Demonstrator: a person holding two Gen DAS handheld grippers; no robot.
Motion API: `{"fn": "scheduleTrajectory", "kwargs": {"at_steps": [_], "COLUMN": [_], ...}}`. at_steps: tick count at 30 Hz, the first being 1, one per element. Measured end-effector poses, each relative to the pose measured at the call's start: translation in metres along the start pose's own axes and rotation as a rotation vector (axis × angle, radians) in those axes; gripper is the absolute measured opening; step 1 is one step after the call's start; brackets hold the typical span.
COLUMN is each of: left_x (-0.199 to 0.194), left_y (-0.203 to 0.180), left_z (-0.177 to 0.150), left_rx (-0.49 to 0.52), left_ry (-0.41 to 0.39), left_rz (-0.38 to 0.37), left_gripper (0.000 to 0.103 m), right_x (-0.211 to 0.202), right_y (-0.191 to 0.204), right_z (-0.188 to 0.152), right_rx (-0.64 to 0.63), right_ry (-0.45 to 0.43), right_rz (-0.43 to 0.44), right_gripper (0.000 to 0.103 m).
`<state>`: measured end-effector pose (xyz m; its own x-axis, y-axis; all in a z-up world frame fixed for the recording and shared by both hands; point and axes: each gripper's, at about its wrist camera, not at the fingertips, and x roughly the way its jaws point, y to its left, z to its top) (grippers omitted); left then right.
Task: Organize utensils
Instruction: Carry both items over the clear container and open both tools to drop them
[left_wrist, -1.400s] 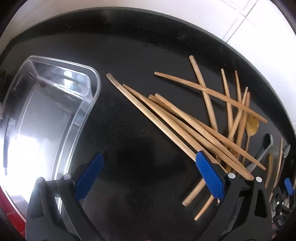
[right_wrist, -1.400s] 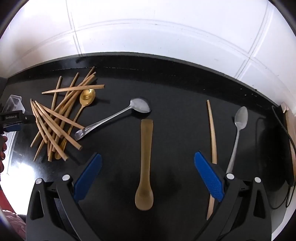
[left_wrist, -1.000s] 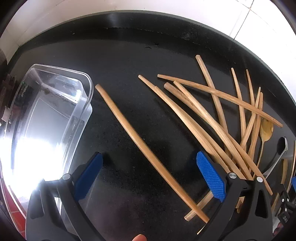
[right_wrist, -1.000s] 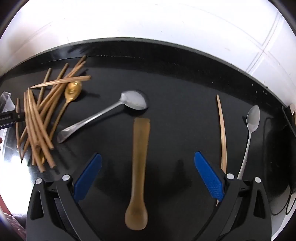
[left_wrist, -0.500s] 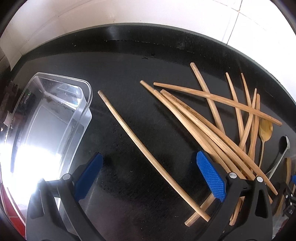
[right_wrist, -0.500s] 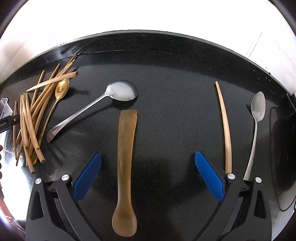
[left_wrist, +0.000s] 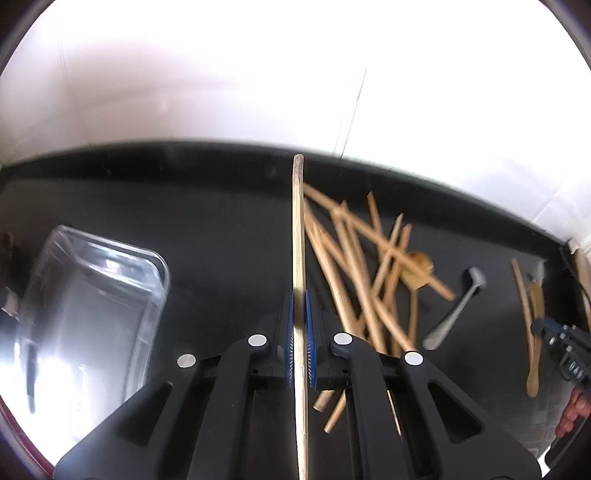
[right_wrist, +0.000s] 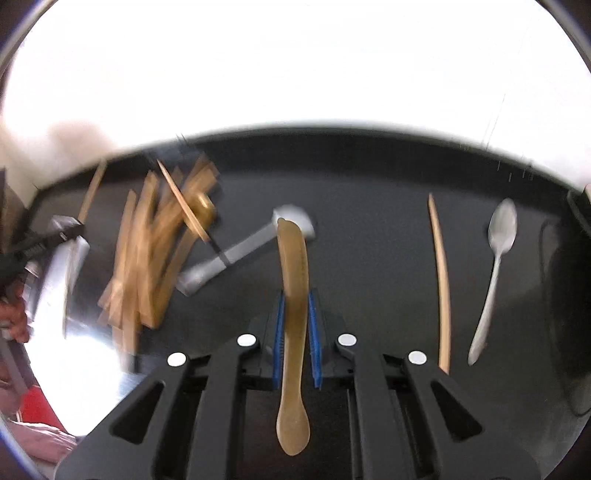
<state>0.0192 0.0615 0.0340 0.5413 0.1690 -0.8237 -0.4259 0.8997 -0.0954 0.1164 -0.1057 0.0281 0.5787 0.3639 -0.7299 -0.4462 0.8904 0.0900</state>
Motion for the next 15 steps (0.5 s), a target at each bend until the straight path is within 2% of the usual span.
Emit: {"fn": "scheduleTrajectory", "kwargs": {"at_steps": [4, 6, 8, 12, 15], "left_x": [-0.047, -0.065, -0.079, -0.091, -0.097], "left_y": [-0.009, -0.008, -0.011, -0.005, 0.011], "left_z": [0.005, 0.003, -0.004, -0.015, -0.033], "left_rx": [0.021, 0.048, 0.077, 0.080, 0.061], "left_ry": [-0.056, -0.075, -0.083, -0.040, -0.001], "left_rz": [-0.002, 0.029, 0.063, 0.121, 0.159], "left_gripper": [0.005, 0.005, 0.005, 0.005, 0.005], "right_x": [-0.030, -0.039, -0.027, 0.018, 0.041], "right_y": [0.012, 0.011, 0.013, 0.019, 0.033], "right_z": [0.026, 0.032, 0.019, -0.030, -0.038], "right_rx": [0.002, -0.007, 0.015, 0.121, 0.123], "right_ry": [-0.073, -0.094, -0.041, 0.149, 0.216], "right_rz": [0.090, 0.124, 0.174, 0.301, 0.347], "right_gripper": [0.012, 0.012, 0.012, 0.012, 0.012]}}
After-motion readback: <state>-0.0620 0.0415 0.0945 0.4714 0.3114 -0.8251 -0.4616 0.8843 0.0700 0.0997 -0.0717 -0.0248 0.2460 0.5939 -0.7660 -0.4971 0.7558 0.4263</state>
